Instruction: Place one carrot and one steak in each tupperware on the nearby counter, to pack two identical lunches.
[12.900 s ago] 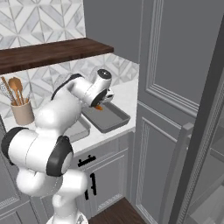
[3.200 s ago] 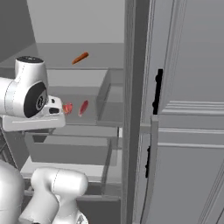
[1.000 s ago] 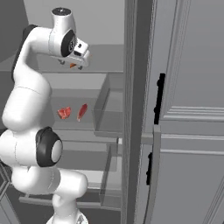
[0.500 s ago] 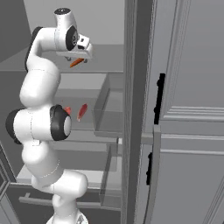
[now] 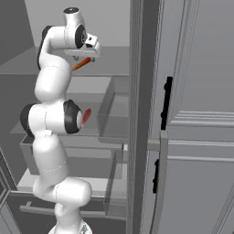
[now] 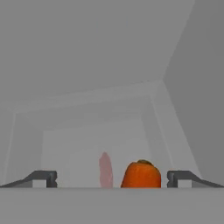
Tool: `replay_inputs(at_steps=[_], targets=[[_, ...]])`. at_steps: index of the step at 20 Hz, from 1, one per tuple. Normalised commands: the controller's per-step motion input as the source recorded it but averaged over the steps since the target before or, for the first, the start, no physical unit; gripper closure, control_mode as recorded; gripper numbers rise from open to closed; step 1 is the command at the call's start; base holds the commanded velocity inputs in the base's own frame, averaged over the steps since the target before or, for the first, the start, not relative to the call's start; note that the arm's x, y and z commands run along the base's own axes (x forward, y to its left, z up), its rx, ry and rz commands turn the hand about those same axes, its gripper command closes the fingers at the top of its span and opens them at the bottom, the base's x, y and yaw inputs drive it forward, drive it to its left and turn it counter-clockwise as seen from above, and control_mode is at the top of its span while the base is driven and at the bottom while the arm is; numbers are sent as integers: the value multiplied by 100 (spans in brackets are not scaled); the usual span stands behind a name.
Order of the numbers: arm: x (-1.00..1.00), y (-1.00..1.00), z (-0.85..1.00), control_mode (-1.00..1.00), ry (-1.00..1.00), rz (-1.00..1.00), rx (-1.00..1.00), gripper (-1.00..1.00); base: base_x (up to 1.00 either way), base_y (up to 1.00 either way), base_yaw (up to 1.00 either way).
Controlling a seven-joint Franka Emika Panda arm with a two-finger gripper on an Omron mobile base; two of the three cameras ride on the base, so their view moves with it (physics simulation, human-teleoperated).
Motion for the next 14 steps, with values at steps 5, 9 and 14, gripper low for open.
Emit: replay_inputs(at_steps=[5, 9, 14], targets=[[-18, 7, -66, -100, 0, 0, 0, 100, 0, 0, 0], [-41, 3, -98, -100, 0, 0, 1, 100, 0, 0, 0], [-76, 0, -100, -100, 0, 4, 11, 100, 0, 0, 0]])
